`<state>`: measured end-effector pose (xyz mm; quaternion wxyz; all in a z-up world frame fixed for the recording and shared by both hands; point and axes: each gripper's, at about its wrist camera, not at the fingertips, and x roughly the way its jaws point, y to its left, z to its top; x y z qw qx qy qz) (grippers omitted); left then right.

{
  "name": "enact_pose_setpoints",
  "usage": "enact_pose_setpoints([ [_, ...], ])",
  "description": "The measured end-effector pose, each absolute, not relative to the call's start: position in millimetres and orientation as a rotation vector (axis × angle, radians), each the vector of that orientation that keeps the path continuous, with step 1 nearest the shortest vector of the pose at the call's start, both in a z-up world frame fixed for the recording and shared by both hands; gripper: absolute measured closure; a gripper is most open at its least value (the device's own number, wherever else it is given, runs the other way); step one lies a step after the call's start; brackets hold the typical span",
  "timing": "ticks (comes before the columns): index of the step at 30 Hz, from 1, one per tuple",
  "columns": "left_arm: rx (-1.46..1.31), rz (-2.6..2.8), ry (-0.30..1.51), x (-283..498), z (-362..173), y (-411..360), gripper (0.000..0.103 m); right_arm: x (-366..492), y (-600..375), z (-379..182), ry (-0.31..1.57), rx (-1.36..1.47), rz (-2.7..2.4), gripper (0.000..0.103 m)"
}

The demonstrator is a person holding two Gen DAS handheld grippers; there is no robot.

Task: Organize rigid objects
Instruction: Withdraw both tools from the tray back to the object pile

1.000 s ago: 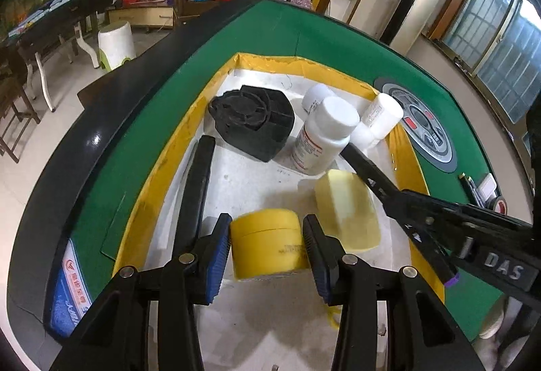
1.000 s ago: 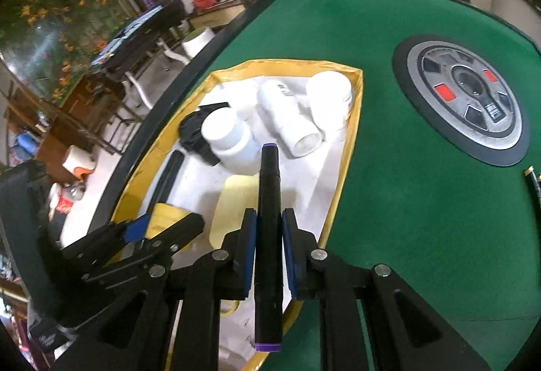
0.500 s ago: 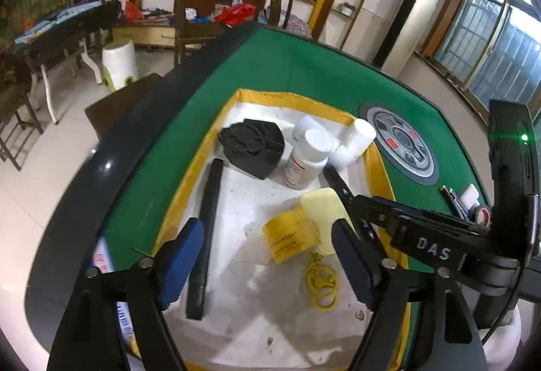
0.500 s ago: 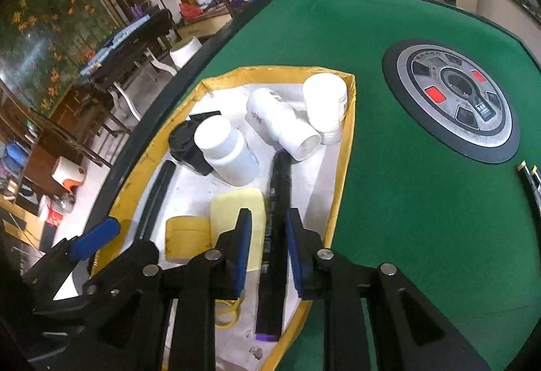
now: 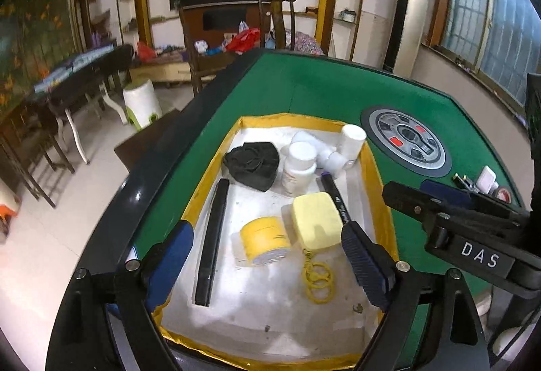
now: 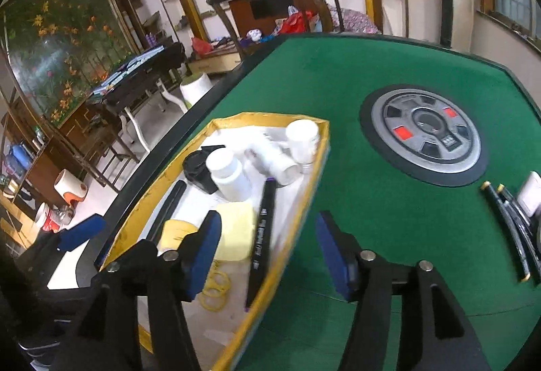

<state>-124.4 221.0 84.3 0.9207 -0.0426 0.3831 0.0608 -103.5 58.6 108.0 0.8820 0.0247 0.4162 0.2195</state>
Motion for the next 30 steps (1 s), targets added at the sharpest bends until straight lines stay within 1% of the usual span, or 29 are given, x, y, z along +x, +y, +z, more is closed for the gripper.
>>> enact_pose_setpoints([
  [10,0.018,0.101,0.774,-127.2,94.6,175.5,0.011,-106.9,2.9,104.9,0.850,0.121,0.402,0.044],
  [19,0.090,0.083,0.778,-126.4,99.0,136.1,0.011,-108.1,-48.4,109.4,0.791,0.154,0.338,0.044],
  [20,0.093,0.079,0.778,-126.0,98.9,132.1,0.011,-108.7,-54.3,111.2,0.778,0.153,0.327,0.041],
  [21,0.096,0.073,0.779,-126.2,98.4,130.0,0.011,-110.3,-62.3,114.3,0.754,0.151,0.311,0.034],
  [22,0.098,0.063,0.781,-125.7,98.8,126.2,0.011,-111.6,-69.0,116.9,0.730,0.149,0.297,0.029],
  [24,0.092,0.035,0.788,-126.2,99.7,121.1,0.011,-116.7,-90.3,124.9,0.649,0.160,0.257,0.010],
  [25,0.081,0.016,0.793,-127.1,100.0,119.2,0.011,-118.5,-104.8,128.4,0.605,0.181,0.240,0.006],
  [26,0.064,-0.006,0.797,-127.4,100.6,116.7,0.011,-117.8,-119.8,130.6,0.581,0.206,0.224,0.003],
  [27,0.046,-0.026,0.801,-127.6,100.9,114.2,0.011,-113.6,-133.9,131.3,0.583,0.226,0.213,0.003],
  [30,-0.007,-0.084,0.817,-128.2,97.4,107.4,0.011,-94.3,-176.7,129.4,0.672,0.264,0.196,0.003],
])
